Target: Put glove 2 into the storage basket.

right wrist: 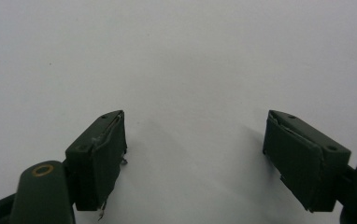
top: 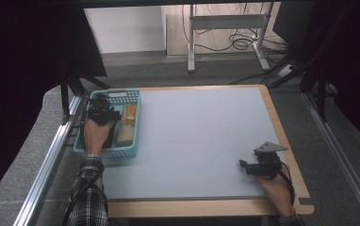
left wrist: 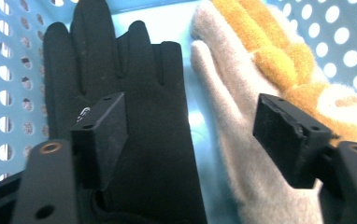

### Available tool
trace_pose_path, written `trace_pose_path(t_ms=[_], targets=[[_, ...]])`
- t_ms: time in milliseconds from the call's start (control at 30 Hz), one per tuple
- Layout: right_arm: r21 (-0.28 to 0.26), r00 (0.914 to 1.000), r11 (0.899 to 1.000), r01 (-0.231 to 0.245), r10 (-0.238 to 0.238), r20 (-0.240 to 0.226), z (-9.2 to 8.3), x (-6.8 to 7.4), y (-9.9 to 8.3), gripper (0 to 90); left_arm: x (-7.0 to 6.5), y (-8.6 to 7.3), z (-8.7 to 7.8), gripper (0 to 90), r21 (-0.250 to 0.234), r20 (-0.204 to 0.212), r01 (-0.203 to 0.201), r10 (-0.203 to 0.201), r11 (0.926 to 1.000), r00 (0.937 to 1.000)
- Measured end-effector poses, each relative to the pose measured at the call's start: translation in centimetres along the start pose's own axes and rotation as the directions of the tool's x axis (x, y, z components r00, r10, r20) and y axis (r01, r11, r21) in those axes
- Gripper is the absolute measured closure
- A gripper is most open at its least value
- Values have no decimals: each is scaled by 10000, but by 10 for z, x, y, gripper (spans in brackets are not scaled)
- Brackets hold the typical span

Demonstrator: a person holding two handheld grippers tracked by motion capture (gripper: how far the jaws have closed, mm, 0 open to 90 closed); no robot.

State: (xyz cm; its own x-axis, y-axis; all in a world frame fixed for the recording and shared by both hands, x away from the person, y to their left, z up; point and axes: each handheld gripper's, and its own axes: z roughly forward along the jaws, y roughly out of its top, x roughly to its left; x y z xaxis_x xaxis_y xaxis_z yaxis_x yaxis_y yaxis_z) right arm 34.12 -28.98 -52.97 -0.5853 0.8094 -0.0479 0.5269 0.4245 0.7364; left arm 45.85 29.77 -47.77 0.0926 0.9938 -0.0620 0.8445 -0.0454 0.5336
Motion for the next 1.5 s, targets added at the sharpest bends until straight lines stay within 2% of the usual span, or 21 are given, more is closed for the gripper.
trace_pose_path(t_ms=[300, 433, 767, 933, 1067, 1233, 1500], targets=[[-1, 10000, 10000, 5, -5, 8, 0, 0, 0, 208, 9, -7, -13, 147, -499, 556, 52, -24, 9987, 9985], [0, 10000, 10000, 6, -6, 9, 0, 0, 0, 208, 8, -9, -17, 115, -677, 616, -4, 46, 9977, 9981], [-5, 10000, 10000, 13, -13, 15, 0, 0, 0, 207, 7, -15, -27, 76, -1046, 1035, -224, 333, 9943, 9941], [-4, 10000, 10000, 16, -16, 18, 0, 0, 0, 206, 5, -20, -30, 58, -1078, 1201, -492, 622, 9929, 9908], [-3, 10000, 10000, 15, -15, 24, 0, 0, 0, 205, 5, -24, -32, 48, -1205, 1330, -515, 675, 9914, 9888], [-1, 10000, 10000, 6, -6, 27, 0, 0, 0, 204, 3, -28, -38, 40, -1460, 1493, -536, 756, 9878, 9859], [0, 10000, 10000, 11, -11, 30, 0, 0, 0, 203, 0, -34, -46, 21, -1757, 1588, -841, 1126, 9808, 9809]])
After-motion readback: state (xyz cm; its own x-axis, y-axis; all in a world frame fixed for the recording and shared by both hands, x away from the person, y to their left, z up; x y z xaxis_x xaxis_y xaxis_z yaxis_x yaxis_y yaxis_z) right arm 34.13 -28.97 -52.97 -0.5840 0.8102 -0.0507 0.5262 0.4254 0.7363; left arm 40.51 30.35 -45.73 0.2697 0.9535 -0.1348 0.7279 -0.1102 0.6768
